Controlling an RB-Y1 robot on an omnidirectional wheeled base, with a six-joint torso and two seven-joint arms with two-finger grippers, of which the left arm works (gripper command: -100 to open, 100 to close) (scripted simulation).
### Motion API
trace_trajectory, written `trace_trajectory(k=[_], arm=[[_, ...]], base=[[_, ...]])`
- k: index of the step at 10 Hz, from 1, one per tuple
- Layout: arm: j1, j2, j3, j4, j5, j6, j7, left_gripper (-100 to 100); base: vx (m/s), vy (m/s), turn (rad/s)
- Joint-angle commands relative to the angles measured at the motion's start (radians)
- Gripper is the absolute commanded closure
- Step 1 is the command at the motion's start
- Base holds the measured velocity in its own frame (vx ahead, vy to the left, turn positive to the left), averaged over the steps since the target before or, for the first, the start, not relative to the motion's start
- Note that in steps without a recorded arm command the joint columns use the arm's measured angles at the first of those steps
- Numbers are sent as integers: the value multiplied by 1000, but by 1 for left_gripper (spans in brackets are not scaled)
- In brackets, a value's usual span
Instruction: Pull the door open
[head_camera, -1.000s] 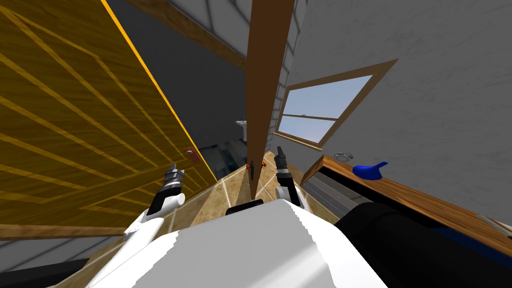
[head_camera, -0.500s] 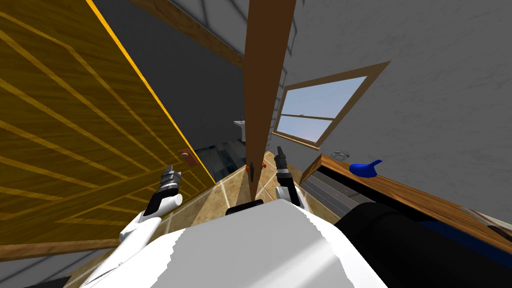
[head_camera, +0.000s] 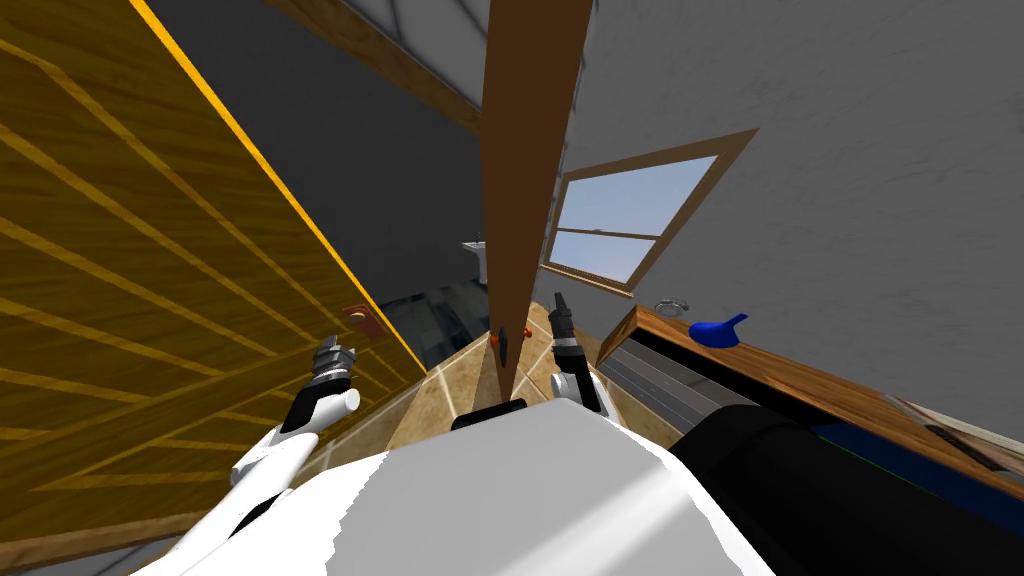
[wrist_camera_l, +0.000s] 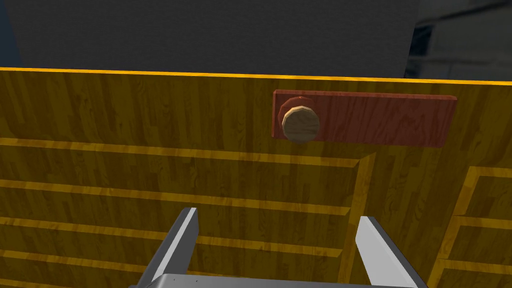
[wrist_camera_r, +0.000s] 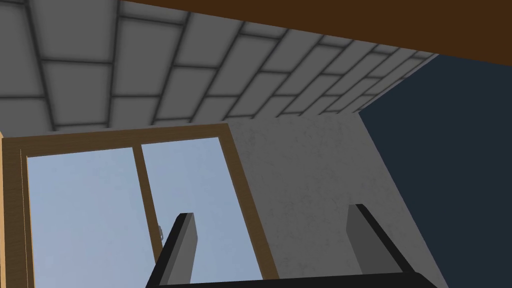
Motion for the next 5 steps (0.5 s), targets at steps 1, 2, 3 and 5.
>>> trace_trajectory(k=[1, 2, 3, 5], arm=[[-22, 15, 11, 50, 6, 3, 2, -100], [-33, 22, 17, 79, 10, 4, 4, -100], [-50, 33, 27, 119, 15, 4, 5, -100], [-64, 42, 35, 152, 19, 4, 7, -100]], base=[[12, 30, -134], [13, 40, -115], [16, 39, -133], [10, 12, -85]])
